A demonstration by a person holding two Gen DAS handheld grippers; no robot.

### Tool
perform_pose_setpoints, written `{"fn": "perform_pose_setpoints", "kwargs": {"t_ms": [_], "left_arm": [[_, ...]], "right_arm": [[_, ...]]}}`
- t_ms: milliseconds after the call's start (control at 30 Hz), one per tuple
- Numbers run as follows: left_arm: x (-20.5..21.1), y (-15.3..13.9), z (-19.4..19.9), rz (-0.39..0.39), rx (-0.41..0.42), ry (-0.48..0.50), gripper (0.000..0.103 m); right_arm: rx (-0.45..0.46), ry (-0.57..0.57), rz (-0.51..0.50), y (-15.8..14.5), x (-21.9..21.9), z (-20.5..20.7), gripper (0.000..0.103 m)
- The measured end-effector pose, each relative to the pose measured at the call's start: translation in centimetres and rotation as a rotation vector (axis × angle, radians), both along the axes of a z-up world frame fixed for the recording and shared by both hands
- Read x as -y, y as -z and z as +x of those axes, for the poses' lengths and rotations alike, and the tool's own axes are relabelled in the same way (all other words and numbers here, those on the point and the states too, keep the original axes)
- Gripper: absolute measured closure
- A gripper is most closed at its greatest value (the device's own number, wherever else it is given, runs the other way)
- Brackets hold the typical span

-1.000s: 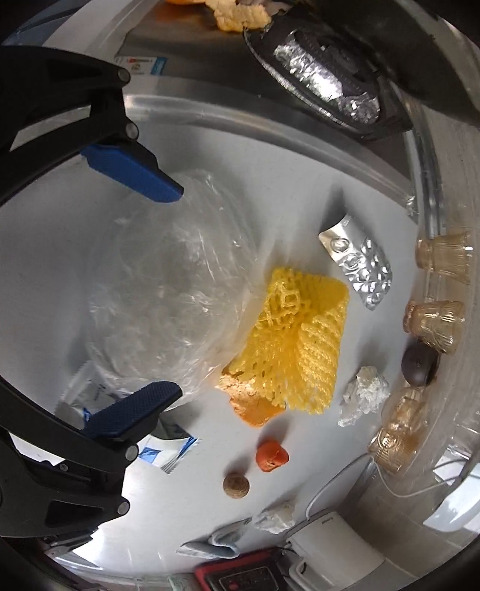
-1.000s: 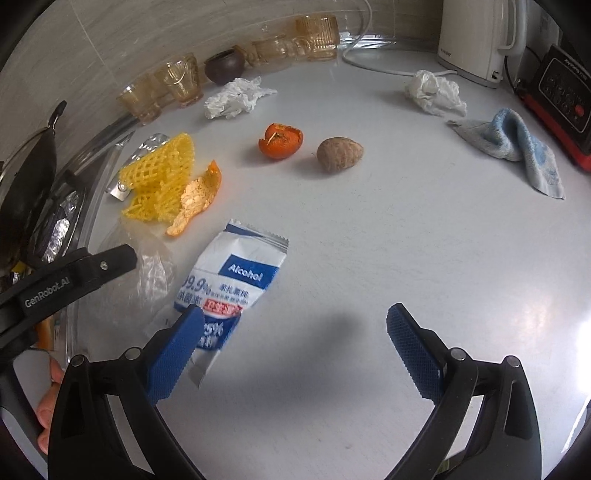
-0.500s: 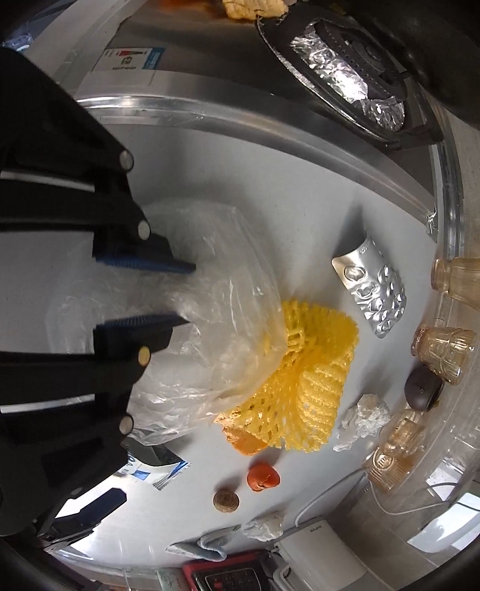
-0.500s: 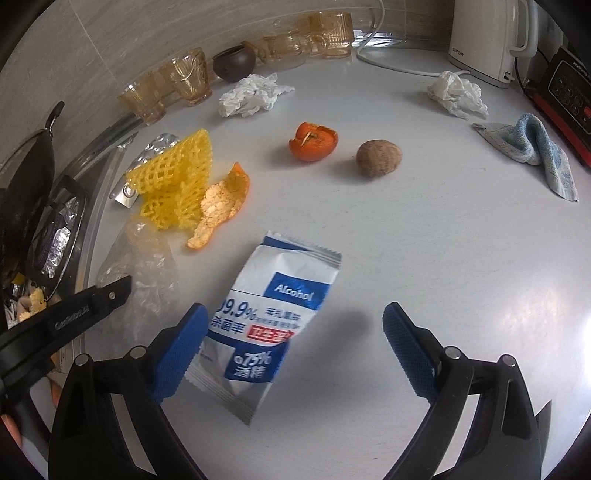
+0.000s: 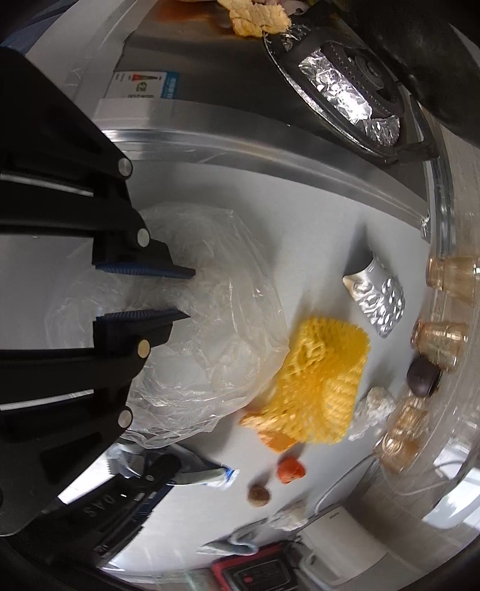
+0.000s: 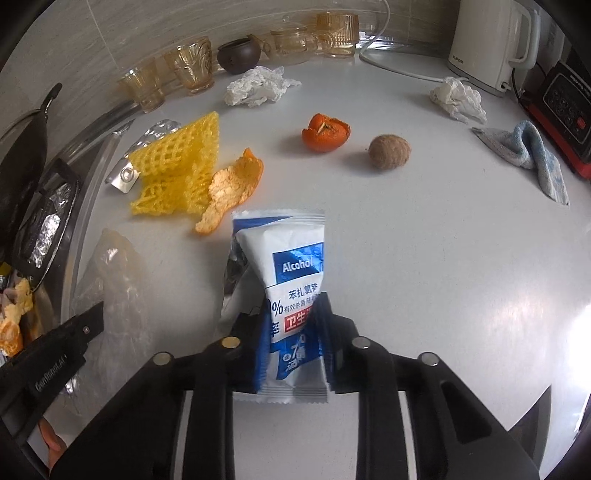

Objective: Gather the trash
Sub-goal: 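Carry the plastic bag and wipe packet over the green basket with both grippers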

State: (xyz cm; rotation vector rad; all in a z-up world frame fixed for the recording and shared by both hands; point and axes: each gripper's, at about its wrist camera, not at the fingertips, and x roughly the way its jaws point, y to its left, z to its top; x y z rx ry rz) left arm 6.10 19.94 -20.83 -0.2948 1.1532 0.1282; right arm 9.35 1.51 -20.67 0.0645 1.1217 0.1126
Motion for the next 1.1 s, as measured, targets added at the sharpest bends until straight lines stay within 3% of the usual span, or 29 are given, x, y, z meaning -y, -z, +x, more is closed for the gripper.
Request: {"fn": "perform_pose_setpoints", "kwargs": {"t_ms": [100, 400, 533, 933, 1100], "left_arm": [[0.4, 0.2, -0.9, 0.006, -0.001, 0.032, 0.088], [2.8, -1.8, -5.5, -0.002, 0.024, 0.159, 0.089], [6.0, -3.2, -9.2, 0.034, 0.041, 0.277, 0.089], [17.1, -4.4, -18.6, 0.027, 0.031, 0.619, 0.088], [19.4, -4.7, -19.5, 0.034, 0.029, 0.672, 0.088]], "right_arm": [[0.000, 0.009, 0.015, -0.2, 0.4, -0.9, 0.094], [0.026, 0.036, -0.008, -2.2, 3.4, -7.0, 0.094], [0.040, 0.051, -0.048, -3.6, 5.4, -11.3, 0.094], [0.006, 0.188, -0.108, -5.0, 13.5, -23.4, 0.094], [-0.013, 0.229, -0.085, -4.7, 16.1, -25.7, 0.093]]}}
